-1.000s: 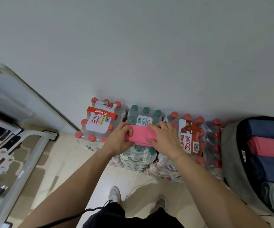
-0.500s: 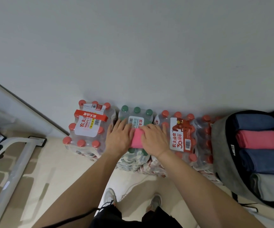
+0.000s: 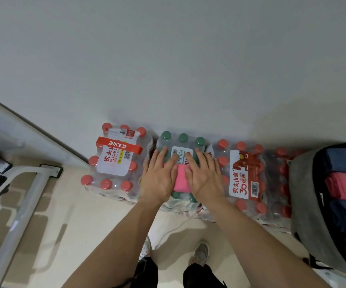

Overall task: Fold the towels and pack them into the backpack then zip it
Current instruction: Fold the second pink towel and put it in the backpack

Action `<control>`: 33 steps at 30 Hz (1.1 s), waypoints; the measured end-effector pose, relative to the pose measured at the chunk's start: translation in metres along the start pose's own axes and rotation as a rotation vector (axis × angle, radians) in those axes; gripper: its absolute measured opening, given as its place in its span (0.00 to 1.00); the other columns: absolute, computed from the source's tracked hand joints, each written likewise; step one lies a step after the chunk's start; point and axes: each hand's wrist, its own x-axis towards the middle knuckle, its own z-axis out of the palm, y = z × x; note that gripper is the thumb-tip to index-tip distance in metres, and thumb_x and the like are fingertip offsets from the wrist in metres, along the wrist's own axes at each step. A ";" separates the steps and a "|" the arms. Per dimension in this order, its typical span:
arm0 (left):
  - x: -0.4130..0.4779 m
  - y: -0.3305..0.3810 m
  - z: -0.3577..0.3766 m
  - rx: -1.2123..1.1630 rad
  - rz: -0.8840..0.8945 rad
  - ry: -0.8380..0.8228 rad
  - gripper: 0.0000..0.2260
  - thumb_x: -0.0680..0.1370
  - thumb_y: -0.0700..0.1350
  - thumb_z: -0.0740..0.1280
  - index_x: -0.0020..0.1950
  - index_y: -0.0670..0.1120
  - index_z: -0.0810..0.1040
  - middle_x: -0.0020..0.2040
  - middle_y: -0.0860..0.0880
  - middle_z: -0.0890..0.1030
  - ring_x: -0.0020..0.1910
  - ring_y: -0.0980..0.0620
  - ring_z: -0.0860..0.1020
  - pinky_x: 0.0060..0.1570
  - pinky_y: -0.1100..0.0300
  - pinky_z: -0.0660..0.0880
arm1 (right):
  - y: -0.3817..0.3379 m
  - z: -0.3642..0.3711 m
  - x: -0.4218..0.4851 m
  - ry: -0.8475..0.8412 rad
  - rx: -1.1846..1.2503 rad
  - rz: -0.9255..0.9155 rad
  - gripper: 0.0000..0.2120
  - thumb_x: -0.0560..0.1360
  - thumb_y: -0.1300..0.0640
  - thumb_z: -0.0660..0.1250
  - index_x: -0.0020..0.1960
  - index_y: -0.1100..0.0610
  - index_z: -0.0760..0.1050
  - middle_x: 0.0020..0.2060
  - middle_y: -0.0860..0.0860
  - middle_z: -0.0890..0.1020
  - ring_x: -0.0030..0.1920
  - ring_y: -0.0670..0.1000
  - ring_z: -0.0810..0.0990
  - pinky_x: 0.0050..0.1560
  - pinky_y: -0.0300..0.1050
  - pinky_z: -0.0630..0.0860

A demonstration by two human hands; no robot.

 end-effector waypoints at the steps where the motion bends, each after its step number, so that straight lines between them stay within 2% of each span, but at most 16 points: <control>1: 0.001 0.001 0.001 0.025 -0.010 0.006 0.21 0.84 0.58 0.47 0.75 0.58 0.65 0.79 0.49 0.59 0.79 0.46 0.53 0.75 0.44 0.53 | -0.001 0.000 0.001 0.006 -0.011 0.009 0.33 0.81 0.40 0.31 0.76 0.49 0.62 0.75 0.55 0.65 0.74 0.59 0.64 0.74 0.62 0.60; 4: -0.001 0.007 0.000 0.104 -0.026 0.012 0.20 0.84 0.57 0.50 0.74 0.57 0.67 0.78 0.47 0.61 0.78 0.43 0.55 0.74 0.41 0.55 | -0.004 0.000 0.000 0.025 -0.036 0.029 0.29 0.81 0.41 0.39 0.73 0.51 0.66 0.72 0.57 0.70 0.70 0.61 0.68 0.72 0.63 0.63; 6: -0.002 0.010 -0.003 0.110 -0.023 0.002 0.21 0.84 0.57 0.49 0.74 0.54 0.68 0.78 0.46 0.62 0.78 0.43 0.56 0.74 0.41 0.56 | -0.005 -0.003 -0.002 0.015 -0.073 0.019 0.29 0.80 0.41 0.40 0.72 0.52 0.67 0.70 0.58 0.71 0.69 0.60 0.69 0.71 0.63 0.63; 10: -0.008 -0.014 -0.016 0.045 0.147 -0.140 0.25 0.82 0.63 0.46 0.72 0.51 0.67 0.77 0.46 0.62 0.77 0.44 0.57 0.74 0.42 0.58 | 0.002 -0.019 -0.010 -0.087 -0.111 -0.112 0.29 0.80 0.38 0.40 0.72 0.52 0.64 0.70 0.56 0.66 0.70 0.59 0.63 0.72 0.61 0.61; 13: -0.009 -0.031 -0.037 0.035 0.168 -0.232 0.30 0.77 0.69 0.56 0.70 0.51 0.68 0.75 0.49 0.65 0.75 0.44 0.60 0.73 0.43 0.62 | 0.008 -0.034 -0.020 -0.141 -0.085 -0.224 0.30 0.78 0.35 0.51 0.69 0.55 0.67 0.69 0.54 0.67 0.71 0.57 0.62 0.72 0.58 0.63; 16: -0.003 -0.022 -0.063 0.048 0.158 -0.259 0.25 0.68 0.65 0.71 0.57 0.51 0.72 0.60 0.51 0.77 0.61 0.48 0.72 0.61 0.49 0.73 | 0.006 -0.051 -0.030 -0.219 0.101 -0.221 0.25 0.77 0.40 0.65 0.66 0.54 0.67 0.62 0.52 0.74 0.63 0.54 0.72 0.62 0.52 0.73; 19: 0.002 0.000 -0.086 -0.171 0.100 -0.350 0.20 0.66 0.56 0.77 0.48 0.53 0.70 0.45 0.54 0.79 0.42 0.52 0.79 0.43 0.51 0.80 | 0.011 -0.074 -0.041 -0.259 0.304 -0.121 0.22 0.76 0.47 0.71 0.64 0.52 0.67 0.55 0.50 0.78 0.52 0.51 0.78 0.48 0.46 0.75; 21: 0.008 0.018 -0.100 -0.301 0.098 -0.332 0.19 0.65 0.55 0.78 0.46 0.53 0.71 0.43 0.53 0.80 0.41 0.52 0.80 0.41 0.51 0.81 | 0.024 -0.089 -0.053 -0.206 0.499 -0.027 0.21 0.75 0.48 0.72 0.63 0.50 0.68 0.54 0.46 0.78 0.51 0.48 0.79 0.45 0.43 0.74; 24: 0.022 0.060 -0.115 -0.453 0.138 -0.316 0.22 0.64 0.54 0.79 0.51 0.53 0.73 0.46 0.52 0.80 0.45 0.50 0.80 0.44 0.50 0.81 | 0.056 -0.111 -0.079 -0.083 0.816 0.124 0.20 0.74 0.51 0.73 0.63 0.49 0.69 0.53 0.45 0.78 0.50 0.45 0.80 0.42 0.38 0.76; 30: 0.039 0.195 -0.108 -0.634 0.288 -0.305 0.26 0.70 0.52 0.77 0.63 0.49 0.70 0.53 0.51 0.77 0.49 0.50 0.79 0.47 0.55 0.80 | 0.143 -0.147 -0.139 0.378 1.029 0.404 0.20 0.73 0.60 0.73 0.62 0.53 0.70 0.50 0.45 0.76 0.50 0.47 0.77 0.46 0.35 0.75; 33: 0.040 0.263 -0.087 -0.610 0.396 -0.303 0.27 0.71 0.51 0.76 0.66 0.47 0.70 0.55 0.50 0.77 0.50 0.50 0.77 0.47 0.58 0.74 | 0.183 -0.156 -0.173 0.520 0.966 0.538 0.20 0.74 0.59 0.73 0.61 0.50 0.70 0.49 0.44 0.74 0.46 0.45 0.75 0.45 0.37 0.74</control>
